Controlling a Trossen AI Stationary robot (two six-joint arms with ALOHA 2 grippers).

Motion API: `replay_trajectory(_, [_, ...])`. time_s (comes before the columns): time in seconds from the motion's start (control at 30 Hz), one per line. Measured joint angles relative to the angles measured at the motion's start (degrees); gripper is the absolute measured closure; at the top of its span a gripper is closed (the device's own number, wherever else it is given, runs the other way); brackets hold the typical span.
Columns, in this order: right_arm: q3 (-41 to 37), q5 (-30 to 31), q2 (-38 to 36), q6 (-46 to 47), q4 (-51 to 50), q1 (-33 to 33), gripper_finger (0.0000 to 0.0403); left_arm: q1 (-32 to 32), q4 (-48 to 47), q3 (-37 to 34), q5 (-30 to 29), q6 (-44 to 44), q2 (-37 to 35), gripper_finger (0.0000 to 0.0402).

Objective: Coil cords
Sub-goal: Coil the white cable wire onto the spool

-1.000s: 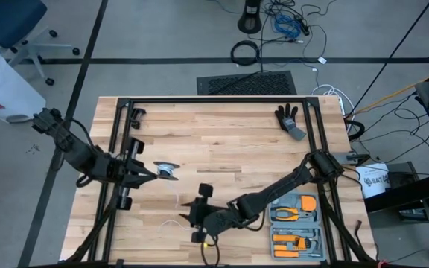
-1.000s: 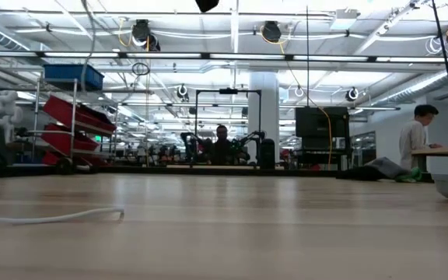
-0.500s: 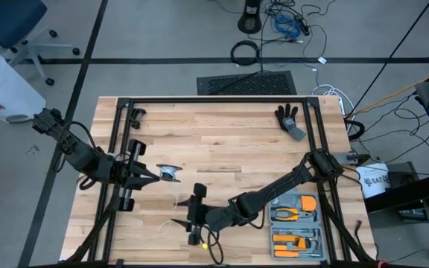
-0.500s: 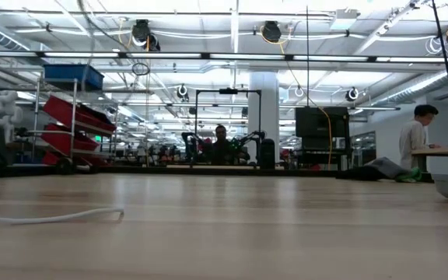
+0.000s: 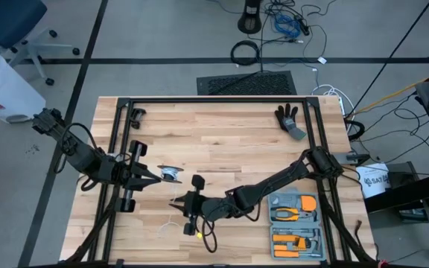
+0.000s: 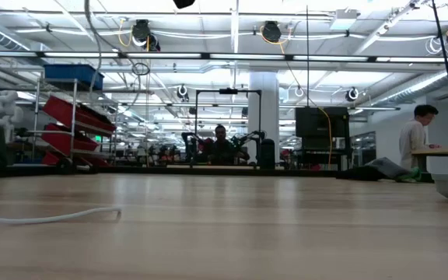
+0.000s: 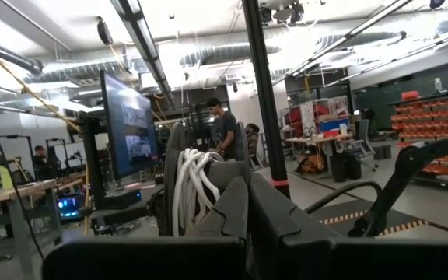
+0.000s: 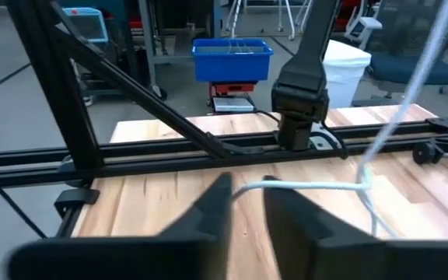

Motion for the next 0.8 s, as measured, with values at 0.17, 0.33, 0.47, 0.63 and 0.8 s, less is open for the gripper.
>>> replay_trajectory(0.17, [0.0, -0.1, 0.0, -0.4, -1.8, -0.1, 0.0395, 0.0, -0.1, 0.0, 0.0, 0.0, 0.0, 0.0400])
replay_trajectory(0.33, [0.0, -2.4, 0.0, 0.1, -10.1, 0.0, 0.0401, 0.0, -0.1, 0.0, 0.0, 0.0, 0.0, 0.0400])
replay_trajectory(0.47, [0.0, -6.3, -0.2, 2.5, -21.3, 0.3, 0.0402, 0.0, -0.1, 0.0, 0.0, 0.0, 0.0, 0.0400])
replay_trajectory(0.63, [0.0, -6.6, -0.7, 7.4, -39.3, 0.5, 0.0402, 0.0, 0.0, 0.0, 0.0, 0.0, 0.0, 0.0400])
replay_trajectory(0.8, [0.0, -6.0, -1.1, 12.3, -53.5, 0.1, 0.0403, -0.2, 0.1, 0.0, 0.0, 0.2, -0.2, 0.0400])
